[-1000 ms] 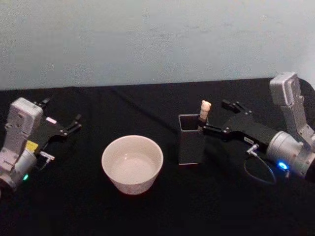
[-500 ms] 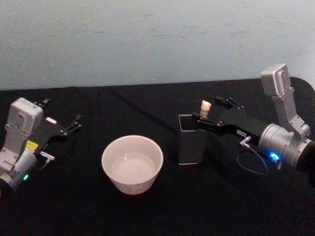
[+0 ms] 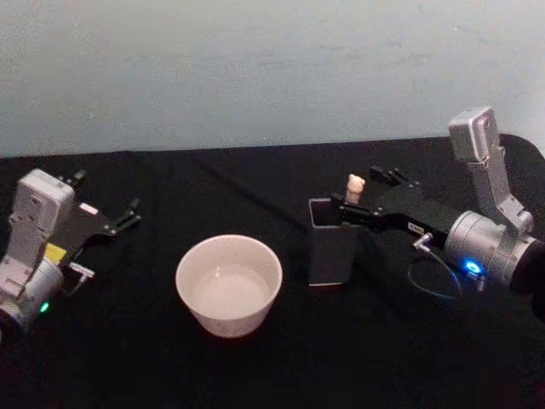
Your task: Pick up the stirring spoon with one hand, stir inside the cup, then place it back in its original position.
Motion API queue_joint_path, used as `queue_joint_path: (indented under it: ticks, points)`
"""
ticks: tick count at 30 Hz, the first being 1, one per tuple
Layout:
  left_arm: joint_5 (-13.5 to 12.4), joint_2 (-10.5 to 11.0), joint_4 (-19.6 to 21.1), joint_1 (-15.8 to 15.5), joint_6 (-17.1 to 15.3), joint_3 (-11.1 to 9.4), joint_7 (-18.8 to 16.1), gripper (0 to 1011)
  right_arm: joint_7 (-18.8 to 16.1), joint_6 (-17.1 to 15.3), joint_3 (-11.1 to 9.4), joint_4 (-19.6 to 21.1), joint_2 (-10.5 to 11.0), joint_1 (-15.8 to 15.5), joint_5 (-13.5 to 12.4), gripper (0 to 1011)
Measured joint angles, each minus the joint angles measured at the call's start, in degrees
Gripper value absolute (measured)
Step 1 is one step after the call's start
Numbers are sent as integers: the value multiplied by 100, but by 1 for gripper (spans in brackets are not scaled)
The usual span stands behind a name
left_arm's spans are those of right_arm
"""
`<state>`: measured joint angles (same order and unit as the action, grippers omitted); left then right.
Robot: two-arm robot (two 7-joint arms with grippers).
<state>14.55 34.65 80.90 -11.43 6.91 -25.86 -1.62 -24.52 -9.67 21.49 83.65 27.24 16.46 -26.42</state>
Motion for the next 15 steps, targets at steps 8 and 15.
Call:
queue_joint_path:
  ticks: [8, 15]
  points:
    - [0, 0, 0, 0, 0, 0, 0, 1001, 1, 9, -1, -3, 0, -1, -2, 1003]
    - [0, 0, 0, 0, 0, 0, 0, 1001, 2, 17, -1, -3, 0, -1, -2, 860]
